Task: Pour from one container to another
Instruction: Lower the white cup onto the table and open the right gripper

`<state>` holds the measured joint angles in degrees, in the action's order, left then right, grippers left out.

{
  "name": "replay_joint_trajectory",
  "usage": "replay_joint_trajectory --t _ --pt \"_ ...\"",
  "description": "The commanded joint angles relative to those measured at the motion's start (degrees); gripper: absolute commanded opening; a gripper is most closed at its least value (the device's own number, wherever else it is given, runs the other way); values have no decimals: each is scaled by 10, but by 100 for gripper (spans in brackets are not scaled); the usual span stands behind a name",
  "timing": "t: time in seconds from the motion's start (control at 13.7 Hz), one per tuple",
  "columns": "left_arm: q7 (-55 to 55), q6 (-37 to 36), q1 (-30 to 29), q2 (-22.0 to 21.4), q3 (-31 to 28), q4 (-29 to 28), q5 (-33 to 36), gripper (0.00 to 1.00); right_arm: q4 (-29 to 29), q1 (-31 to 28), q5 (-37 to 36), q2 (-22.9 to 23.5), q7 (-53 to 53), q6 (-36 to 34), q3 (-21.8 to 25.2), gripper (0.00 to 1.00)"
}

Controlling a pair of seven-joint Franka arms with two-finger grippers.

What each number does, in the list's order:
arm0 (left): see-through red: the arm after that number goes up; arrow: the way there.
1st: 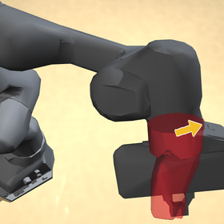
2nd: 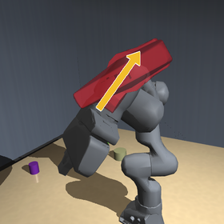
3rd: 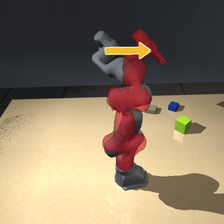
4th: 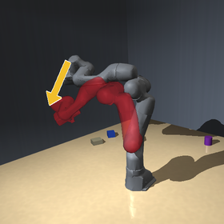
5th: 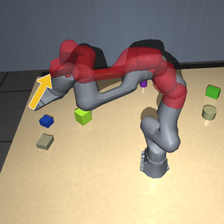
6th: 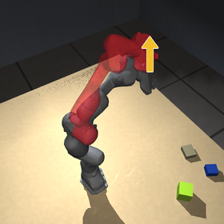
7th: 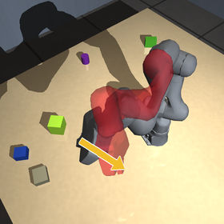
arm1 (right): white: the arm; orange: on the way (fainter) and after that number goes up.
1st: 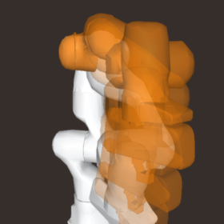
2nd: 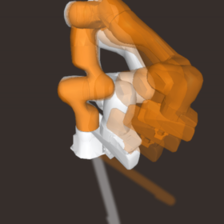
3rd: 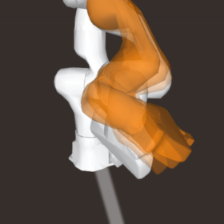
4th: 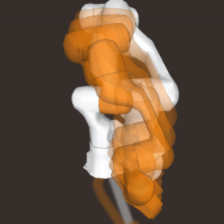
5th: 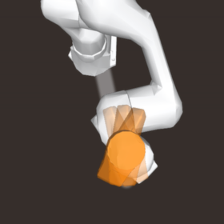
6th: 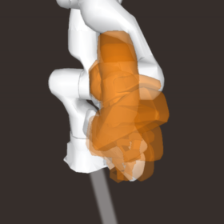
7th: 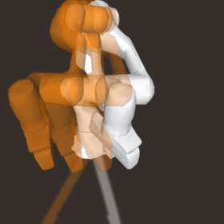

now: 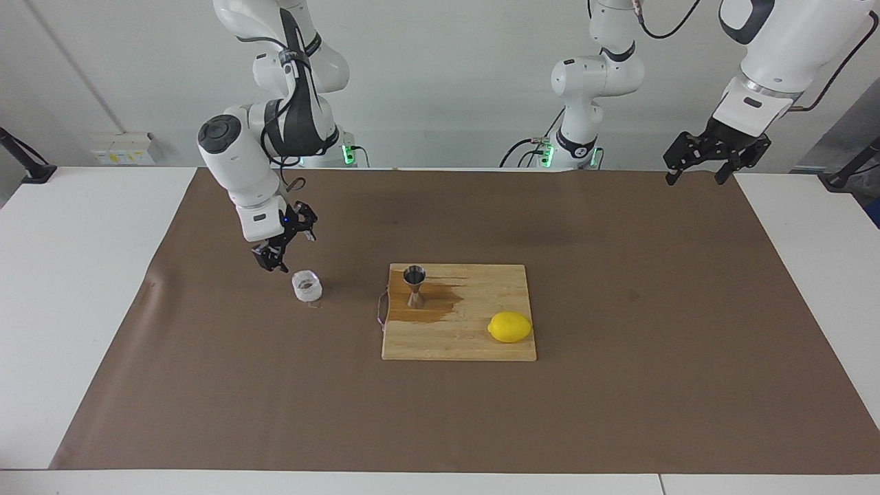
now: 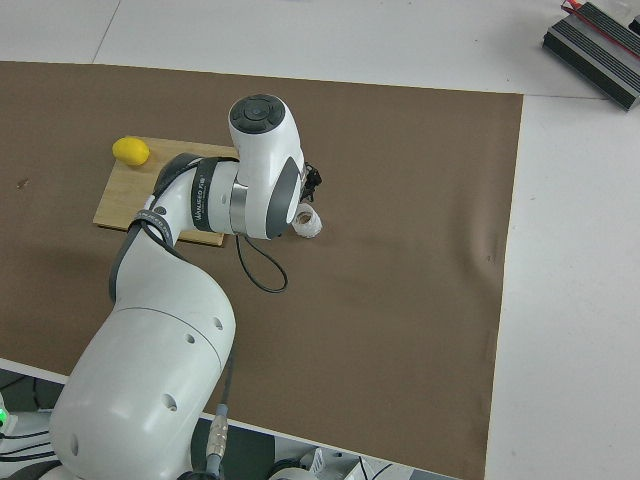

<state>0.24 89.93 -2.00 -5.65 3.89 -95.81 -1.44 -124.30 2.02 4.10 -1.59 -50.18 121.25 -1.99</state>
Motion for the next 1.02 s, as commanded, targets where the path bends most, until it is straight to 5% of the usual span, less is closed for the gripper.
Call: replay_joint_trajectory --t 0.0,0.29,0.51,0.8,0.95 --pt "-9 -5 -8 -10 4 -10 1 100 1 -9 -24 -25 164 -58 0 100" --pt "-9 -5 -8 -10 4 -10 1 100 85 -1 -49 -16 469 -192 -3 100" --pt "-9 -5 -8 -10 4 -10 1 100 163 -13 -43 -1 522 -254 -3 100" --pt "-9 -5 -8 -10 4 -10 1 100 364 -19 -9 51 593 -379 3 100" --pt "-9 -5 -8 -10 4 -10 1 100 404 -25 -9 60 593 -379 4 100"
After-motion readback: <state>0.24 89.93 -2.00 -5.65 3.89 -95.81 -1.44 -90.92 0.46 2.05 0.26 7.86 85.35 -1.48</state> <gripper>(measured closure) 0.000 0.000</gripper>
